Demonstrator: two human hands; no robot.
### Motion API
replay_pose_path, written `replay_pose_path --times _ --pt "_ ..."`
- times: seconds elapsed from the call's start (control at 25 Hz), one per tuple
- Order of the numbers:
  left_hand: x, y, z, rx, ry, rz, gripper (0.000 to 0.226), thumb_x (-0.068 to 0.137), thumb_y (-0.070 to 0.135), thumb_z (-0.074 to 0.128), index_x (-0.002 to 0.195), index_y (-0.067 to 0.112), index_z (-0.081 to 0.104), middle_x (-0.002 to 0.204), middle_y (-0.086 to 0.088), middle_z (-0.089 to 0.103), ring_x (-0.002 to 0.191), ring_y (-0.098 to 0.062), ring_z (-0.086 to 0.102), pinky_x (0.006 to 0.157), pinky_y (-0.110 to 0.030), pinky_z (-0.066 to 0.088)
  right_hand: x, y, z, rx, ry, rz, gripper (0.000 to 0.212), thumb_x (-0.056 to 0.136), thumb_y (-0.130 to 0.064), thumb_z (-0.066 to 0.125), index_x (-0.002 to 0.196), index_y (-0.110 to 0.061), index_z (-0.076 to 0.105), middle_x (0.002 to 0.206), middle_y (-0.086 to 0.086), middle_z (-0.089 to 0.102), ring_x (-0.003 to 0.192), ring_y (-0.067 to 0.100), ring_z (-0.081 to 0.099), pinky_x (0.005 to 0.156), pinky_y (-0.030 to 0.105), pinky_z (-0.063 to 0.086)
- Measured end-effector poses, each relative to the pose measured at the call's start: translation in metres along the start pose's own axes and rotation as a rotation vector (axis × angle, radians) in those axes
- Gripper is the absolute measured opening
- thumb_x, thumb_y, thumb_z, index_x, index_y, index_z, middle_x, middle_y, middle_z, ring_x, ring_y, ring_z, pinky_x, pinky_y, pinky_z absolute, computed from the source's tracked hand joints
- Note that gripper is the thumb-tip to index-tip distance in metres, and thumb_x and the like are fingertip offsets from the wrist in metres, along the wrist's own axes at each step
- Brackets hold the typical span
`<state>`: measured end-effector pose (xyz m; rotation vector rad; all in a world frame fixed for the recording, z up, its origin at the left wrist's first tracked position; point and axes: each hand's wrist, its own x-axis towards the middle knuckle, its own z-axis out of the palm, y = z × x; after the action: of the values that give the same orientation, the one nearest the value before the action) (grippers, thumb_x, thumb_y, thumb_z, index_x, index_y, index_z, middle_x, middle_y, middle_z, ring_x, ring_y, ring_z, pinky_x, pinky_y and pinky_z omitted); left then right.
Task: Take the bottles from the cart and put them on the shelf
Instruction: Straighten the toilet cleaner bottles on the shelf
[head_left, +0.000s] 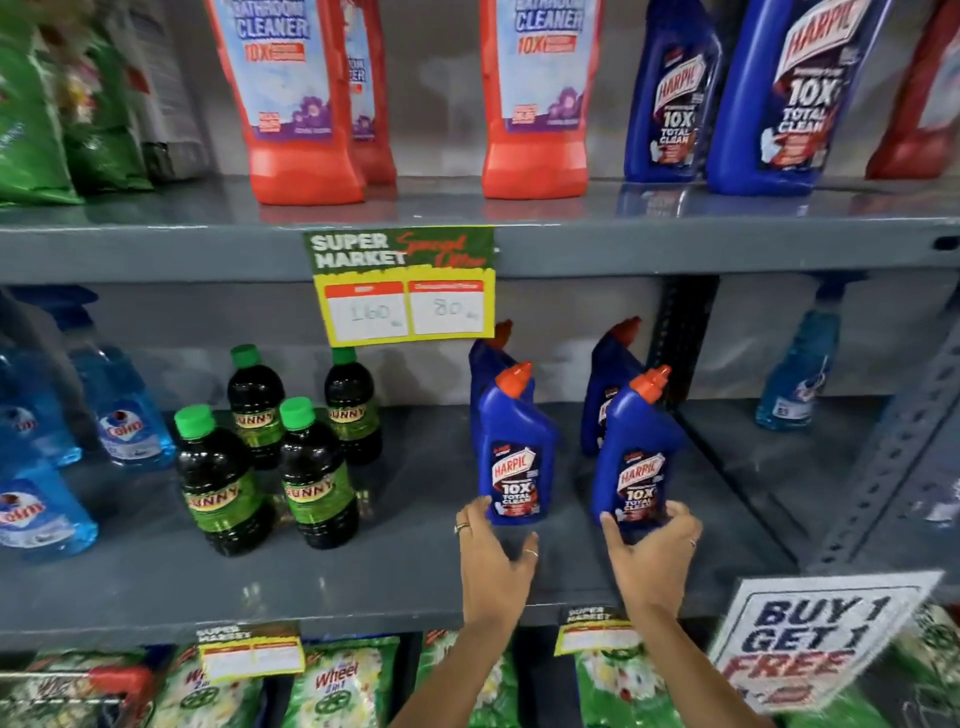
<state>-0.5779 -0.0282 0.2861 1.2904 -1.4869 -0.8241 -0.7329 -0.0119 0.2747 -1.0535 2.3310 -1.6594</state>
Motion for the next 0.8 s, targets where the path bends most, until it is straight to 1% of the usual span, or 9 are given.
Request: replay_pose_path --times 0.08,0.12,0.16,0.28,0.36,0.48,0.6,0.8 --pt "0.007 0.004 0.014 0.005 0.067 0.003 0.07 0.071 0.012 0.073 0.129 0.007 0.034 0.13 -0.004 0.036 0.11 -0.007 0.036 0.095 -0.02 0.036 0.004 0.003 0.001 0.001 -0.034 0.025 0.075 0.065 -0.021 0.081 0.121 0.002 0.035 0.121 0.027 0.042 0.111 0.043 0.046 0.084 0.053 0.05" --pt "0.011 0.004 0.02 0.005 0.098 -0.007 0.076 0.069 0.012 0.074 0.132 0.006 0.031 0.134 -0.007 0.033 0.114 -0.009 0.035 0.097 -0.022 0.036 0.005 0.003 0.002 -0.005 -0.049 0.036 0.08 0.064 -0.024 0.081 0.124 0.0 0.033 0.124 0.026 0.041 0.112 0.042 0.046 0.085 0.053 0.05" --pt "0.015 0.005 0.026 0.008 0.123 -0.027 0.082 0.068 0.011 0.075 0.135 0.005 0.027 0.139 -0.011 0.03 0.12 -0.015 0.035 0.101 -0.027 0.037 0.006 0.003 0.002 -0.015 -0.063 0.042 0.085 0.064 -0.027 0.081 0.127 -0.001 0.03 0.127 0.026 0.041 0.114 0.042 0.046 0.086 0.053 0.05" --pt "0.024 0.01 0.045 0.04 0.178 -0.11 0.095 0.07 0.013 0.075 0.142 0.003 0.013 0.147 -0.02 0.023 0.132 -0.032 0.031 0.109 -0.041 0.035 0.008 0.003 0.003 -0.087 -0.113 0.024 0.096 0.065 -0.034 0.079 0.136 0.0 0.024 0.136 0.026 0.041 0.121 0.042 0.044 0.097 0.052 0.045" --pt "0.03 0.011 0.056 0.059 0.209 -0.149 0.104 0.069 0.016 0.075 0.144 0.002 0.004 0.149 -0.022 0.02 0.134 -0.036 0.028 0.111 -0.044 0.033 0.01 0.005 0.004 -0.135 -0.142 0.016 0.101 0.065 -0.038 0.079 0.138 0.001 0.021 0.138 0.026 0.042 0.123 0.041 0.043 0.101 0.049 0.042" --pt "0.036 0.011 0.068 0.06 0.257 -0.19 0.118 0.065 0.02 0.08 0.145 0.005 -0.006 0.151 -0.023 0.019 0.136 -0.038 0.025 0.112 -0.049 0.031 0.011 0.008 0.005 -0.158 -0.162 0.022 0.104 0.066 -0.041 0.077 0.14 -0.002 0.016 0.14 0.023 0.041 0.123 0.041 0.043 0.101 0.048 0.042" --pt "0.039 0.011 0.073 0.039 0.281 -0.219 0.12 0.064 0.018 0.08 0.144 0.007 -0.009 0.148 -0.025 0.021 0.133 -0.04 0.028 0.112 -0.05 0.031 0.01 0.008 0.005 -0.163 -0.156 0.012 0.104 0.067 -0.043 0.076 0.141 -0.003 0.015 0.142 0.022 0.04 0.126 0.04 0.041 0.103 0.047 0.039" --pt "0.036 0.009 0.073 0.061 0.276 -0.219 0.12 0.064 0.017 0.078 0.144 0.006 -0.011 0.146 -0.025 0.024 0.129 -0.039 0.031 0.112 -0.048 0.031 0.009 0.008 0.005 -0.183 -0.159 0.007 0.102 0.068 -0.044 0.074 0.141 -0.004 0.014 0.141 0.021 0.041 0.124 0.04 0.042 0.102 0.05 0.042"
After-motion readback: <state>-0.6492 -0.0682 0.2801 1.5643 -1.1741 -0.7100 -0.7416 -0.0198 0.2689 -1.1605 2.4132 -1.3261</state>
